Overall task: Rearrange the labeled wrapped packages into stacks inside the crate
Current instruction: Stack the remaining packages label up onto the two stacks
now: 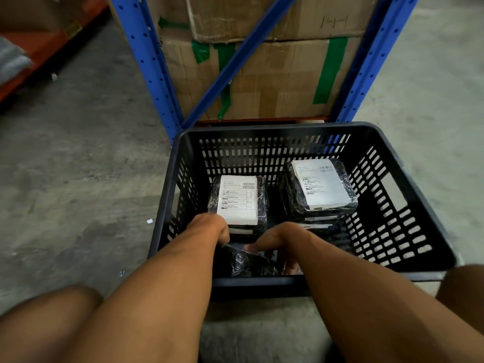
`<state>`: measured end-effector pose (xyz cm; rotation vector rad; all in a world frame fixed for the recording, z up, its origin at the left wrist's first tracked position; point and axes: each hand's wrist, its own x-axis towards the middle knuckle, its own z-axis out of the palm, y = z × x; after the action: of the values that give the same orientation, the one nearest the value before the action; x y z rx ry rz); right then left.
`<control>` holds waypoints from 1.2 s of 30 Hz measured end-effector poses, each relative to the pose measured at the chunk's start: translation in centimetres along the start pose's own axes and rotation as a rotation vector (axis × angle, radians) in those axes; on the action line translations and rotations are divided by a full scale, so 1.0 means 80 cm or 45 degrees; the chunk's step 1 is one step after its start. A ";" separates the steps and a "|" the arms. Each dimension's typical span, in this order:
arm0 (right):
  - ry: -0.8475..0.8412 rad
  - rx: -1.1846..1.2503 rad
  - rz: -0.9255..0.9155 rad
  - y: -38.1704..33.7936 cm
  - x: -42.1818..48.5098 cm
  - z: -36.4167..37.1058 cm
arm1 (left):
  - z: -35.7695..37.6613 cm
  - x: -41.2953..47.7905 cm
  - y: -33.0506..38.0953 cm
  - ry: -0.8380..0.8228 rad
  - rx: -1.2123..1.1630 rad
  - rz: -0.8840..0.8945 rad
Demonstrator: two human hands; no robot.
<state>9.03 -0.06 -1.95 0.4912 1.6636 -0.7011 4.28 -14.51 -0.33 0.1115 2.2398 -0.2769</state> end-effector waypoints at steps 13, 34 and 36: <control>0.369 0.397 -0.153 0.012 -0.096 -0.106 | -0.107 -0.050 -0.032 -0.487 -0.540 -0.066; 0.256 1.024 -0.314 0.034 -0.103 -0.107 | -0.139 -0.058 -0.069 -0.052 -1.597 0.050; 0.204 1.007 -0.371 0.037 -0.105 -0.110 | -0.136 -0.050 -0.068 -0.065 -1.594 0.024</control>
<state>6.38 8.54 6.70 0.8817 1.5752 -1.5883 -2.35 -17.16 10.29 -0.5294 1.9798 1.1109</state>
